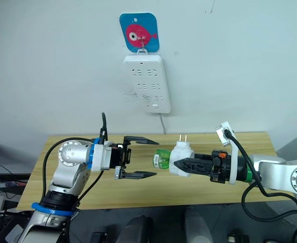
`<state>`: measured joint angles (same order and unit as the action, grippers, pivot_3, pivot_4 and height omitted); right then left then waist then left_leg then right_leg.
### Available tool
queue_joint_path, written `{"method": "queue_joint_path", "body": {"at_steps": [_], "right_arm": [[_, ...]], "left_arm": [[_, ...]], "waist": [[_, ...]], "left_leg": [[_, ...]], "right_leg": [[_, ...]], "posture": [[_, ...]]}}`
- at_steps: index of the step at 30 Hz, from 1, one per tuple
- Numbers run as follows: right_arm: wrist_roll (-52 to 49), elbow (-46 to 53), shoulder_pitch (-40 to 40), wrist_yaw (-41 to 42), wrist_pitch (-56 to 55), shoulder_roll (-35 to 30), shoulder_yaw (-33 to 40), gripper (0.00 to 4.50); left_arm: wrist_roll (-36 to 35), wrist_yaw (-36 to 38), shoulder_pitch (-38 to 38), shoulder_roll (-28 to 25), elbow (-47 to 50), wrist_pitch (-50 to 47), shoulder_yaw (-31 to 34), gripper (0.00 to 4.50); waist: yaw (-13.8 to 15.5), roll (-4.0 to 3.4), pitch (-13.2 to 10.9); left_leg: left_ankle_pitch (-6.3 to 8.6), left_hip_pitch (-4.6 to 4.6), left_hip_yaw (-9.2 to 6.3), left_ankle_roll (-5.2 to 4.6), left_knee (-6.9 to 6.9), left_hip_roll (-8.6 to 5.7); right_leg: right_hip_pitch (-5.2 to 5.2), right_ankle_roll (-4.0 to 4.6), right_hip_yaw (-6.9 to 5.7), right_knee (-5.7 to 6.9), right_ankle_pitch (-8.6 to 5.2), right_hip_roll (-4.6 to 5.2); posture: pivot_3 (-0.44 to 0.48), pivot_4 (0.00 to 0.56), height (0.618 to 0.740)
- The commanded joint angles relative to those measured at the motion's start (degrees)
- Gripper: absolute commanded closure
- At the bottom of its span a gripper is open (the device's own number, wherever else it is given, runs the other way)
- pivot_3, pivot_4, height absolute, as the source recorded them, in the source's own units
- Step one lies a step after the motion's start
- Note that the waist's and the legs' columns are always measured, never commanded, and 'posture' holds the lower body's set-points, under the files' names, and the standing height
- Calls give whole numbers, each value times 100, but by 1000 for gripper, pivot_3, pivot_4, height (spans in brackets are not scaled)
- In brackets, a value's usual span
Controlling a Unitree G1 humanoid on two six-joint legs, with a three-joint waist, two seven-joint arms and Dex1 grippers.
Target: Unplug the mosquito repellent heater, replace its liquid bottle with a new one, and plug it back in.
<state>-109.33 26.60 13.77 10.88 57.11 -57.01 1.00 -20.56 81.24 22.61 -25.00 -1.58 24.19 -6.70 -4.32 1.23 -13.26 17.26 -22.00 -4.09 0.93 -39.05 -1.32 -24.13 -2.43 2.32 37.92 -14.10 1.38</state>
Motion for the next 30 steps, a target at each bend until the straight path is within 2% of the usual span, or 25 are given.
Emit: {"method": "queue_joint_path", "body": {"at_steps": [1,7,13,16,18,20,22,24,26,30], "right_arm": [[-149,63,81,47,16,-79,168,1526],[-166,63,96,25,14,-97,159,1526],[-189,82,72,4,3,-115,169,1526],[-177,95,67,4,-2,-116,166,1526],[-166,100,63,15,1,-120,168,1526],[-135,104,61,43,14,-130,170,1526],[-107,111,58,69,26,-132,166,1526],[-67,126,58,101,40,-128,150,1526],[-43,140,65,123,36,-120,127,1526],[-18,159,63,150,17,-118,115,1526]], "left_arm": [[142,-313,133,222,-78,323,-125,422],[85,-392,180,292,-86,300,-306,422],[-150,-347,263,188,214,-163,-365,2192],[-363,-159,294,-86,468,-737,-424,2237],[-567,-179,368,-455,808,-1911,-546,2237],[-1004,-387,635,-955,1133,-3849,-683,2237],[-1939,-520,1157,-1425,1190,-6120,-745,2237],[-2619,-415,1610,-1672,1049,-7497,-753,2237],[-2962,-321,1874,-1718,890,-8166,-728,2237],[-3045,-238,1946,-1793,862,-8614,-753,2237]], "waist": [[-4,0,0],[-34,0,0],[-44,0,0],[-45,0,0],[-49,0,0],[-57,0,0],[-54,1,-1],[-67,0,-1],[-74,0,0],[-88,0,-1]], "left_leg": [[0,0,-2,0,0,0],[0,1,-5,0,1,1],[0,2,-5,0,0,1],[0,1,-6,0,0,2],[0,1,-6,0,1,3],[0,1,-9,0,1,3],[0,0,-12,0,0,3],[-1,0,-15,0,-1,0],[0,6,-5,-2,1,-1],[1,6,-3,-2,6,1]], "right_leg": [[0,0,-2,1,0,0],[-1,0,-5,6,1,-2],[0,0,-5,7,0,-5],[0,-1,-5,7,0,-7],[-1,-1,-6,7,0,-7],[0,-1,-7,7,0,-10],[0,-2,-10,11,0,-19],[1,-7,-15,11,-3,-33],[1,-8,-21,11,-4,-35],[-6,-5,-17,10,-3,-32]], "posture": [[-167,206,740],[-168,207,740],[-171,208,740],[-169,209,740],[-169,209,740],[-162,209,740],[-157,207,740],[-157,207,740],[-157,207,740],[-157,207,740]]}}
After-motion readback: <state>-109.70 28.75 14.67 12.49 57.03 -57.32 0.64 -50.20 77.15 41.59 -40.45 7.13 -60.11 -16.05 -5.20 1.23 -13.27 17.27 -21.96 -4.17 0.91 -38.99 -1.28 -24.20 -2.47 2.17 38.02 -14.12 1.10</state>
